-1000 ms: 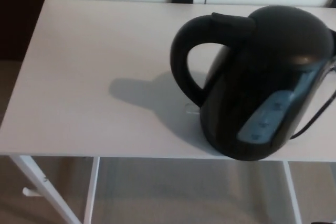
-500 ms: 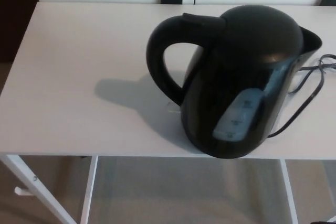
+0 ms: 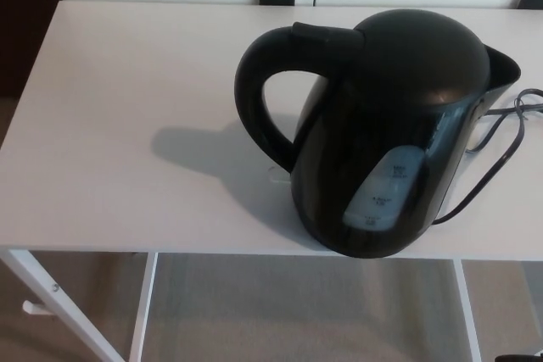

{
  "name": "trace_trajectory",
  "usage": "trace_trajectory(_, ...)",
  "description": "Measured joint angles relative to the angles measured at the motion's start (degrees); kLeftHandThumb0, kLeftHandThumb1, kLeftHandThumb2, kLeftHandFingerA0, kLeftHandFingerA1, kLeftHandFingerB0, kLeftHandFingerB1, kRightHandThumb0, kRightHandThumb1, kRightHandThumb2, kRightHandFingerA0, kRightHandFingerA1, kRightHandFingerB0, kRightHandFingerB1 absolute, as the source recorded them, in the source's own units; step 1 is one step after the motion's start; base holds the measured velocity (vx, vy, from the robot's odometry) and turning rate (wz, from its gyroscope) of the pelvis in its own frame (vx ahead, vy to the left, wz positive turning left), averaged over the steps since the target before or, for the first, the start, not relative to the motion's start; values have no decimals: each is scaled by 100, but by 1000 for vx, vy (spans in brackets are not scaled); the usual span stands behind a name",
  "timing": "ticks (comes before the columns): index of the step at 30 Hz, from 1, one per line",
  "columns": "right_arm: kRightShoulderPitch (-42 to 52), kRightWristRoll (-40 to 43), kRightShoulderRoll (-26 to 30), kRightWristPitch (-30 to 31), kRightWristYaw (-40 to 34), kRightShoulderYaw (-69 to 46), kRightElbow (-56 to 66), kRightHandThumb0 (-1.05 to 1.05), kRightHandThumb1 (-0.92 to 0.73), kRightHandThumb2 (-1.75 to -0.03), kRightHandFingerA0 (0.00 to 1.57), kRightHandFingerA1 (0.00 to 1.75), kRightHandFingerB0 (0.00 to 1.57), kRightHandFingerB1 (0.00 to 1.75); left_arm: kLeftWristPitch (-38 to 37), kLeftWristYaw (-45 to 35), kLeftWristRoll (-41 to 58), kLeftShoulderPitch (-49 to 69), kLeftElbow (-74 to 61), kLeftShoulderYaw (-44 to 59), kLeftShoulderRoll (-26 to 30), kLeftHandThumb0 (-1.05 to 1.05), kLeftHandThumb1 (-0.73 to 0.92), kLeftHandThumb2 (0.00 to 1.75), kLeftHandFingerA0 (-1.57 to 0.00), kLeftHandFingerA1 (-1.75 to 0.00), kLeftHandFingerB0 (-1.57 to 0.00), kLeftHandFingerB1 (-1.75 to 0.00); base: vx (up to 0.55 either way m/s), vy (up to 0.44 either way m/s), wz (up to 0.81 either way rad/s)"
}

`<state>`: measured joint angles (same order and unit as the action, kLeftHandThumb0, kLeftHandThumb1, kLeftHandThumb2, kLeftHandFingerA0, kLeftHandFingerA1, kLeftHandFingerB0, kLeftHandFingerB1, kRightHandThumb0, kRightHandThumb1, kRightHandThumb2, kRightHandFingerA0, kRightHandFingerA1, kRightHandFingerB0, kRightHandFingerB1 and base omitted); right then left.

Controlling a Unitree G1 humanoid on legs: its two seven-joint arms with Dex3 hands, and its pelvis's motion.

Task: The robot walk towards a table in front and uses its left hand to pick up the pot from the base and places it on the table

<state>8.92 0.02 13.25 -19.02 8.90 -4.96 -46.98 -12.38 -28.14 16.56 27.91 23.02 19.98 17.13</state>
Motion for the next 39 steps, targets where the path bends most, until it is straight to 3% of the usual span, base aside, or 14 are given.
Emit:
trace_trajectory(5,-3,1,4,1,0,-1,-2,-49,-49,-55,82,62,68,51,206,-39,420,-181,387,1178,721,-42,40,69,-39,-53,-29,-45,0,0,0)
trace_trajectory(6,-5,1,4,1,0,-2,-5,-48,-50,-56,81,61,67,51,215,-38,456,-220,464,1305,819,-41,42,67,-40,-44,-30,-43,0,0,0)
trace_trajectory(8,-20,3,6,1,0,-3,-18,-48,-50,-56,78,61,66,51,270,-30,621,-363,705,1783,1187,-41,42,67,-47,-46,-33,-44,0,0,0)
trace_trajectory(11,-41,3,7,1,0,-3,-38,-48,-50,-56,78,61,66,51,396,-7,893,-526,592,2461,1534,-41,42,67,-47,-46,-33,-44,0,0,0)
trace_trajectory(12,-47,3,7,2,0,-3,-41,-45,-51,-55,79,58,66,51,440,-1,978,-568,517,2641,1614,-33,49,55,-43,-34,-32,-33,0,0,0)
trace_trajectory(15,-60,3,6,2,0,-2,-55,-45,-51,-55,79,58,66,51,564,4,1253,-668,-2,3003,1716,-33,49,55,-43,-34,-32,-33,0,0,0)
trace_trajectory(16,-65,3,6,2,0,-2,-62,-43,-51,-55,76,58,66,52,605,2,1338,-690,-173,3075,1718,-41,47,55,-34,-34,-29,-31,0,0,0)
trace_trajectory(17,-66,3,6,2,-1,-2,-71,-43,-51,-55,75,58,67,52,661,9,1439,-725,-442,3152,1718,-24,30,86,-9,-51,-9,-50,0,0,0)
trace_trajectory(18,-64,3,6,3,-1,-2,-79,-43,-51,-55,75,58,67,52,682,21,1489,-761,-659,3144,1714,-24,30,86,-9,-51,-9,-50,0,0,0)
trace_trajectory(20,-71,3,3,3,-1,0,-82,-43,-51,-55,75,58,67,52,713,37,1565,-844,-1076,3075,1693,-24,30,86,-9,-51,-9,-50,0,0,0)
trace_trajectory(21,-72,3,4,3,-1,0,-84,-44,-50,-55,78,60,67,53,737,47,1602,-890,-1306,3028,1679,-44,46,55,-22,-31,-17,-27,0,0,0)
trace_trajectory(28,-82,0,3,7,-5,5,-91,-45,-49,-55,82,61,69,53,954,193,1800,-1445,-2961,2220,1532,-50,38,62,-17,-36,-12,-32,0,0,0)
trace_trajectory(29,-87,0,3,7,-6,5,-91,-46,-51,-55,76,58,65,52,991,215,1812,-1528,-3126,2078,1497,-26,23,82,-7,-50,-6,-49,0,0,0)
trace_trajectory(39,-102,-45,10,4,-14,58,-114,-46,-51,-55,83,57,66,51,1448,588,1207,-3149,-3833,-529,729,-25,28,85,-8,-50,-8,-50,0,0,0)
